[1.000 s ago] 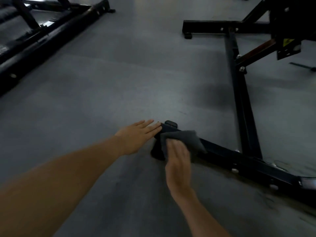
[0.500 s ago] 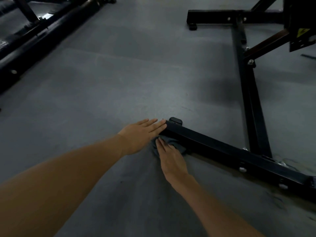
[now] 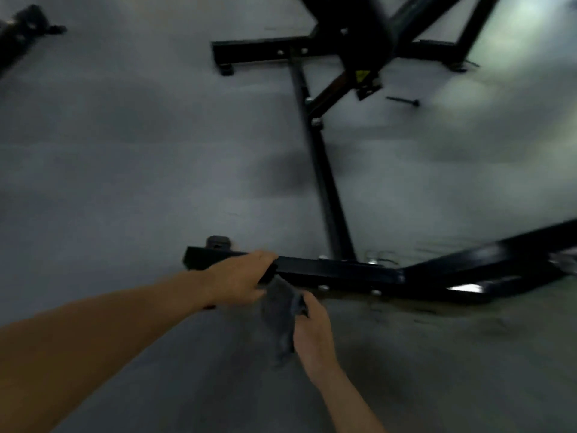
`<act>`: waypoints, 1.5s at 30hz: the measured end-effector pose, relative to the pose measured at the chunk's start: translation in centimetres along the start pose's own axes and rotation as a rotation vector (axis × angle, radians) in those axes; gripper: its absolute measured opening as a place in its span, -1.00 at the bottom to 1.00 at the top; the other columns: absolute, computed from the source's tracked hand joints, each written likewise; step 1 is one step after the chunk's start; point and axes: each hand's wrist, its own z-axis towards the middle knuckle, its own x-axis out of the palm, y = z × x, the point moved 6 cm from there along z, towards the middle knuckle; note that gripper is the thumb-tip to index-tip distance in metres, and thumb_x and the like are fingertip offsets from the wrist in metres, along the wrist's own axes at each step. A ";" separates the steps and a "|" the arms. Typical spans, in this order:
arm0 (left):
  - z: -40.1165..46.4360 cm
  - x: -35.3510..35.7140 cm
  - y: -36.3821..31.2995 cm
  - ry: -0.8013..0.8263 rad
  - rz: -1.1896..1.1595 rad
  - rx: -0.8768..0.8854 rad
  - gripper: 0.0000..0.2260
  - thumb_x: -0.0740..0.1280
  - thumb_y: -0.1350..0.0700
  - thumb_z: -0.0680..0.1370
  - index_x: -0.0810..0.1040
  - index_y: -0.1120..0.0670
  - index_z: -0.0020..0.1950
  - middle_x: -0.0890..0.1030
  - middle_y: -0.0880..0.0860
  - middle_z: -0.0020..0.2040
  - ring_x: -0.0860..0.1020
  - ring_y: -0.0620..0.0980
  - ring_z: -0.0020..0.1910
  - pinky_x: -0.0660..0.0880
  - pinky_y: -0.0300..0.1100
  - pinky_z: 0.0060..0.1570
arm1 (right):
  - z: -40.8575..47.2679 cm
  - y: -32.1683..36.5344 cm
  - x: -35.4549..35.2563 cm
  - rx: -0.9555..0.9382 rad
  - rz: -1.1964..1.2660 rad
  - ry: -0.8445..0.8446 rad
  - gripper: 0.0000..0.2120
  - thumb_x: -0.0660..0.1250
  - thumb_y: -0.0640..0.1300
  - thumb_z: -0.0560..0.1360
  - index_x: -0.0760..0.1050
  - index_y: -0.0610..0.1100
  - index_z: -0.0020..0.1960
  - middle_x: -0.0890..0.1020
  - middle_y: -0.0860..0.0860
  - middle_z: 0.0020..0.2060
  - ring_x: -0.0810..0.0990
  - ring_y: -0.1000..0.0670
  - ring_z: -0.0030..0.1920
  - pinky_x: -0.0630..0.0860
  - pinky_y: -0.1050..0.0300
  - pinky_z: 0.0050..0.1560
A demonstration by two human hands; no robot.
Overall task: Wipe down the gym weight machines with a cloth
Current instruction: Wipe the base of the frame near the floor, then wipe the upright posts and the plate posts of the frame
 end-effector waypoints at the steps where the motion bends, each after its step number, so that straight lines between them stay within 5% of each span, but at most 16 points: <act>1: 1.4 -0.1 -2.0 0.074 -0.124 -0.008 -0.43 0.43 0.04 0.58 0.30 0.09 0.54 0.44 0.02 0.42 0.46 0.01 0.37 0.41 -0.11 0.35 | -0.3 -0.2 -2.1 0.075 0.153 -0.043 -0.74 0.15 -0.40 0.60 0.53 -0.16 -0.11 0.59 -0.29 -0.14 0.61 -0.24 -0.07 0.56 -0.11 -0.09; 3: 3.5 0.4 -4.9 0.173 -0.300 -0.039 -0.31 0.54 0.03 0.50 0.30 0.09 0.53 0.47 -0.01 0.41 0.48 -0.03 0.36 0.42 -0.12 0.36 | -1.2 -0.4 -5.7 0.190 0.395 -0.133 -0.80 0.20 -0.22 0.69 0.59 -0.21 0.01 0.60 -0.36 -0.03 0.54 -0.45 0.08 0.55 -0.38 0.07; 5: 5.5 1.3 -8.3 0.269 -0.479 -0.069 -0.36 0.58 0.09 0.46 0.39 0.12 0.46 0.59 0.02 0.31 0.58 0.00 0.24 0.53 -0.09 0.27 | -2.3 -1.0 -9.4 0.256 0.573 -0.199 -0.76 0.21 -0.11 0.70 0.63 -0.15 0.05 0.69 -0.24 -0.10 0.62 -0.41 0.06 0.52 -0.47 0.10; 9: 7.8 1.7 -14.0 0.290 -0.453 0.031 -0.78 0.58 0.11 0.46 0.59 0.06 0.00 0.66 -0.03 -0.11 0.62 -0.09 -0.11 0.51 -0.26 -0.13 | -3.9 -1.7 -14.2 0.282 0.779 -0.241 -0.80 0.32 -0.17 0.63 0.59 -0.20 0.22 0.73 -0.16 -0.01 0.71 -0.23 0.00 0.64 -0.29 0.02; 13: 9.0 1.0 -19.8 0.244 -0.276 0.154 -0.82 0.55 0.07 0.49 0.60 0.07 -0.03 0.65 -0.05 -0.12 0.61 -0.20 -0.17 0.56 -0.29 -0.14 | -6.2 -1.5 -17.8 0.166 0.826 -0.252 -0.77 0.37 -0.34 0.57 0.59 -0.21 0.21 0.74 -0.12 -0.02 0.74 -0.12 -0.04 0.67 0.00 -0.13; 15: 9.1 0.2 -22.3 0.211 -0.254 0.182 -0.83 0.51 0.06 0.53 0.61 0.02 0.06 0.67 -0.10 -0.02 0.64 -0.19 -0.04 0.58 -0.21 0.06 | -6.3 -0.6 -19.6 0.096 0.721 -0.314 -0.77 0.37 -0.35 0.57 0.63 -0.15 0.18 0.75 -0.07 -0.02 0.73 -0.07 0.00 0.65 0.12 -0.12; 19: 9.8 -3.7 -24.9 -0.005 -0.185 0.176 -0.72 0.46 0.10 0.57 0.59 0.06 0.27 0.66 -0.01 0.13 0.60 -0.09 0.11 0.44 -0.29 0.06 | -5.1 4.3 -23.3 -0.045 0.264 -0.477 -0.78 0.35 -0.23 0.57 0.60 -0.06 0.19 0.69 -0.02 0.06 0.65 -0.05 0.12 0.58 0.17 0.06; 25: 8.1 -11.5 -31.5 -0.200 -0.572 0.211 -0.76 0.47 0.11 0.55 0.60 0.20 0.14 0.72 0.09 -0.04 0.70 -0.07 -0.11 0.62 -0.26 -0.17 | -8.4 14.8 -33.6 -0.293 -0.035 -0.499 -0.82 0.40 -0.22 0.52 0.59 -0.12 0.11 0.68 -0.04 -0.02 0.62 0.00 0.00 0.44 0.22 -0.08; 29: 7.3 -15.8 -39.5 -0.380 -0.297 0.303 -0.75 0.30 -0.07 0.64 0.56 0.10 0.13 0.69 0.05 0.00 0.67 -0.05 -0.09 0.61 -0.13 -0.11 | -11.7 19.4 -42.5 -0.373 -0.086 -0.467 -0.85 0.46 -0.18 0.46 0.64 -0.07 0.03 0.70 0.01 -0.11 0.68 0.00 -0.04 0.63 0.03 -0.02; 31: 7.1 -16.3 -43.0 -0.512 -0.069 0.318 -0.82 0.25 0.03 0.68 0.53 0.07 0.22 0.63 0.05 0.15 0.60 0.02 0.08 0.51 -0.11 0.02 | -12.4 19.8 -46.3 -0.345 -0.170 -0.471 -0.80 0.46 -0.18 0.44 0.64 -0.08 0.06 0.70 -0.02 -0.10 0.68 -0.04 -0.06 0.65 -0.06 0.01; 35: 7.3 -13.7 -50.9 -0.706 0.196 0.391 -0.60 0.28 0.13 0.57 0.43 0.16 0.40 0.42 0.14 0.41 0.39 0.16 0.36 0.42 -0.03 0.26 | -12.5 17.0 -54.3 -0.250 -0.261 -0.562 -0.89 0.45 -0.21 0.46 0.59 -0.15 -0.03 0.66 -0.12 -0.14 0.67 -0.16 -0.11 0.66 -0.14 -0.05; 38: 9.1 -9.8 -53.8 -0.709 0.202 0.273 -0.30 0.29 -0.03 0.60 0.07 0.19 0.63 -0.05 0.18 0.64 0.13 0.22 0.58 0.33 0.03 0.47 | -10.9 14.4 -58.7 -0.230 -0.217 -0.536 -0.92 0.42 -0.26 0.45 0.57 -0.20 -0.05 0.66 -0.17 -0.15 0.66 -0.21 -0.15 0.66 -0.23 -0.10; 41: 10.5 -6.8 -54.8 -0.745 0.175 0.097 -0.15 0.24 -0.14 0.63 -0.24 0.19 0.65 -0.46 0.13 0.58 -0.20 0.15 0.64 0.17 0.01 0.57 | -8.6 12.1 -61.0 -0.214 -0.176 -0.433 -0.89 0.39 -0.31 0.48 0.57 -0.24 0.01 0.65 -0.19 -0.10 0.66 -0.22 -0.09 0.65 -0.22 -0.04; 45: 11.3 -5.2 -55.4 -0.790 0.207 -0.006 -0.05 0.33 -0.12 0.58 -0.27 0.24 0.63 -0.53 0.14 0.55 -0.29 0.15 0.62 0.26 0.09 0.53 | -5.7 9.1 -62.0 -0.179 -0.115 -0.262 -0.76 0.41 -0.31 0.50 0.57 -0.29 0.16 0.66 -0.20 0.01 0.65 -0.22 0.03 0.63 -0.18 0.09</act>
